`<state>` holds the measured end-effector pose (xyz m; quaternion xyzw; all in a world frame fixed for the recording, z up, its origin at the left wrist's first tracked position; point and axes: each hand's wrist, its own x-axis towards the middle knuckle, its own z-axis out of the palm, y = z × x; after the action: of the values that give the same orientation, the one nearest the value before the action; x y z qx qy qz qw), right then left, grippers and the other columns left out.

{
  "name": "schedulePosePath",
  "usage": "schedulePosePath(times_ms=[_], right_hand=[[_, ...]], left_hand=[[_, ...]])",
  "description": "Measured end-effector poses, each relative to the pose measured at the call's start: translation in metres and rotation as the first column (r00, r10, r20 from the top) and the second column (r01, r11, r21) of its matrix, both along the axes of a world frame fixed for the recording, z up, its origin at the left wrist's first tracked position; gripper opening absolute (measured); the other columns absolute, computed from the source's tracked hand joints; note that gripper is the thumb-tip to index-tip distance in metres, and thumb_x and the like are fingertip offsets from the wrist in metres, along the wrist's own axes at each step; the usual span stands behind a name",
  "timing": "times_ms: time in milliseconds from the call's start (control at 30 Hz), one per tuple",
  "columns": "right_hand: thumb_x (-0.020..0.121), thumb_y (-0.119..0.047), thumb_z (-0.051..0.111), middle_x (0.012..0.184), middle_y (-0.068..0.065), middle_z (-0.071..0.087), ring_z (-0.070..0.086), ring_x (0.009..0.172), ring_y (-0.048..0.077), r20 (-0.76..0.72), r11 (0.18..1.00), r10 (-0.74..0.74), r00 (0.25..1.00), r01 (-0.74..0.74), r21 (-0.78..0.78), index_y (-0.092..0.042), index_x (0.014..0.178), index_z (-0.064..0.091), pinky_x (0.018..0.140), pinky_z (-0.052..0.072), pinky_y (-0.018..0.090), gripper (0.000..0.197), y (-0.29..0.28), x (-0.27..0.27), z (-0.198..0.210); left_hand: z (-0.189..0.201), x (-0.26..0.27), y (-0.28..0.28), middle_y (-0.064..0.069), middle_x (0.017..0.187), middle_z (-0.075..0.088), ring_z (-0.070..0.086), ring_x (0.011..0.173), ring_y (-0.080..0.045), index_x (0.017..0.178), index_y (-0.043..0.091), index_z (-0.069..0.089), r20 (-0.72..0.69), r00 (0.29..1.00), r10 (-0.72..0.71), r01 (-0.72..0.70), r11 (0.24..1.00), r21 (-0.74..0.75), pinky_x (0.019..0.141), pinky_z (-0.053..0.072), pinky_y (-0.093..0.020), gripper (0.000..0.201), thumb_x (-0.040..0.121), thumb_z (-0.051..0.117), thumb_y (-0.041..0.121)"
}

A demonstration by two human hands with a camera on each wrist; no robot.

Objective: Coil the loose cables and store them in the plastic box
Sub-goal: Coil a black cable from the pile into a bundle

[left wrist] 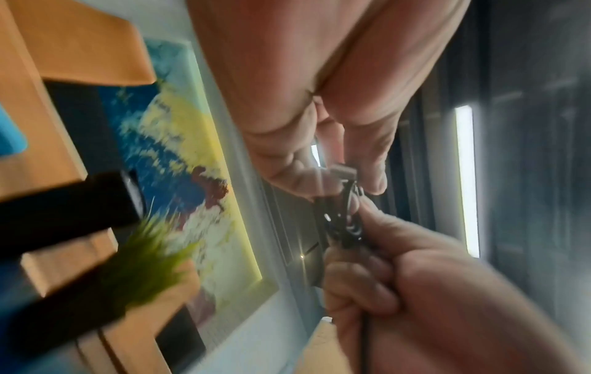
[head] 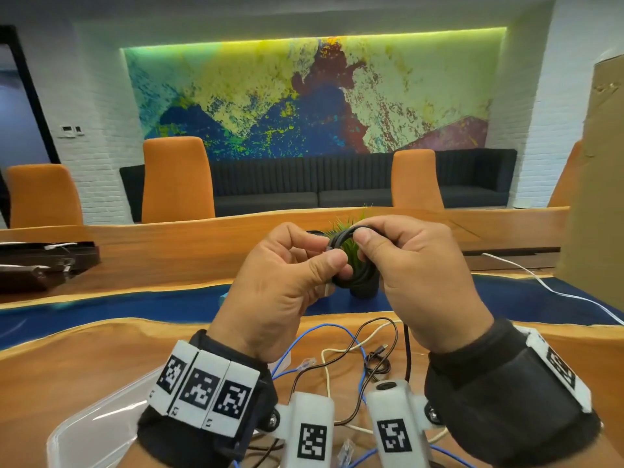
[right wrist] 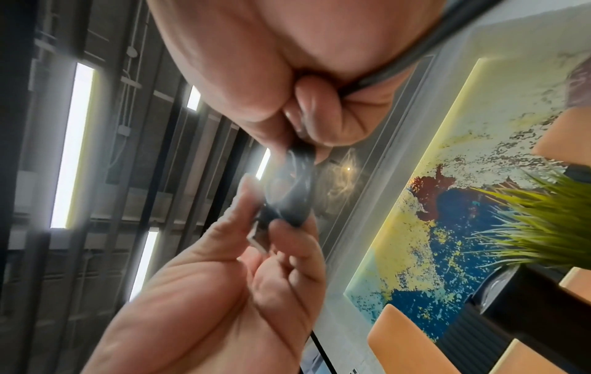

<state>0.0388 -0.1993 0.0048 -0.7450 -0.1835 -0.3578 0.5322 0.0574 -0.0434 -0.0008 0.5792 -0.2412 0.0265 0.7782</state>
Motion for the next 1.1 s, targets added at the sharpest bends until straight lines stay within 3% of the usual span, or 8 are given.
schedulePosePath(times_ms=[200,367,500,700,767,867,933,1100], right_hand=[[0.092,-0.014,0.062,0.080,-0.005,0.071,0.067,0.082,0.013,-0.050,1.000,0.021,0.999,-0.021,0.008,-0.029,0.083,0.072,0.072,0.058,0.033,0.020,0.002,-0.002,-0.001],[0.092,-0.013,0.062,0.077,0.009,0.069,0.053,0.060,0.012,-0.243,0.992,0.129,0.961,-0.125,0.033,-0.027,0.098,0.073,0.058,0.045,0.026,0.019,-0.007,-0.007,0.005],[0.095,-0.015,0.059,0.076,-0.018,0.064,0.059,0.073,-0.004,-0.141,0.927,-0.244,0.960,0.187,-0.326,-0.032,0.096,0.072,0.063,0.037,0.013,0.022,-0.031,0.002,0.003],[0.096,-0.028,0.055,0.082,-0.007,0.065,0.057,0.081,0.018,-0.143,0.682,-0.581,0.801,0.384,-0.623,-0.025,0.094,0.074,0.077,0.052,0.040,0.019,-0.043,0.012,-0.004],[0.095,-0.023,0.058,0.079,-0.004,0.067,0.061,0.077,0.017,-0.126,0.802,-0.489,0.863,0.388,-0.454,-0.023,0.088,0.074,0.073,0.055,0.040,0.017,-0.041,0.009,0.000],[0.094,-0.012,0.058,0.081,0.006,0.070,0.067,0.068,0.011,-0.240,0.983,-0.056,0.969,0.096,0.159,-0.017,0.090,0.070,0.061,0.059,0.023,0.014,-0.031,-0.001,0.012],[0.092,-0.010,0.057,0.083,0.011,0.069,0.067,0.068,0.015,-0.248,0.902,0.204,0.947,-0.084,0.423,-0.010,0.095,0.070,0.060,0.059,0.022,0.013,-0.023,-0.007,0.016],[0.089,-0.013,0.057,0.081,0.010,0.069,0.066,0.066,0.014,-0.242,0.780,0.433,0.868,-0.226,0.584,-0.005,0.101,0.069,0.057,0.057,0.023,0.018,-0.015,-0.004,0.012]], left_hand=[[0.002,0.002,0.005,-0.005,0.080,0.074,0.070,0.074,-0.021,0.089,0.014,0.069,0.350,0.892,0.286,-0.405,0.851,0.335,0.065,0.060,-0.033,0.014,0.080,0.078,0.013],[0.014,0.004,0.026,-0.008,0.071,0.074,0.072,0.067,-0.019,0.081,0.005,0.067,0.221,0.923,0.315,-0.360,0.910,0.206,0.061,0.059,-0.027,0.009,0.082,0.072,-0.003],[0.026,0.006,0.050,-0.011,0.067,0.071,0.070,0.058,-0.018,0.080,0.004,0.062,0.078,0.954,0.289,-0.289,0.957,-0.008,0.051,0.052,-0.020,0.013,0.081,0.066,-0.008],[0.026,0.002,0.049,-0.014,0.072,0.072,0.070,0.062,-0.021,0.081,0.003,0.060,0.096,0.976,0.196,-0.198,0.980,0.011,0.054,0.056,-0.024,0.010,0.075,0.068,0.000],[0.024,0.001,0.043,-0.014,0.074,0.073,0.071,0.065,-0.022,0.079,0.005,0.061,0.128,0.974,0.189,-0.198,0.978,0.060,0.060,0.059,-0.029,0.015,0.067,0.071,0.008],[0.020,0.000,0.034,-0.016,0.076,0.073,0.071,0.069,-0.025,0.077,0.007,0.062,0.162,0.969,0.184,-0.205,0.971,0.121,0.070,0.060,-0.040,0.019,0.064,0.073,0.014],[0.018,-0.002,0.029,-0.021,0.079,0.073,0.071,0.073,-0.030,0.077,0.010,0.064,0.159,0.974,0.162,-0.185,0.973,0.141,0.075,0.059,-0.047,0.017,0.064,0.073,0.015],[0.017,-0.005,0.023,-0.019,0.079,0.074,0.072,0.075,-0.031,0.077,0.014,0.064,0.167,0.979,0.118,-0.147,0.975,0.168,0.074,0.058,-0.046,0.012,0.068,0.072,0.015]])
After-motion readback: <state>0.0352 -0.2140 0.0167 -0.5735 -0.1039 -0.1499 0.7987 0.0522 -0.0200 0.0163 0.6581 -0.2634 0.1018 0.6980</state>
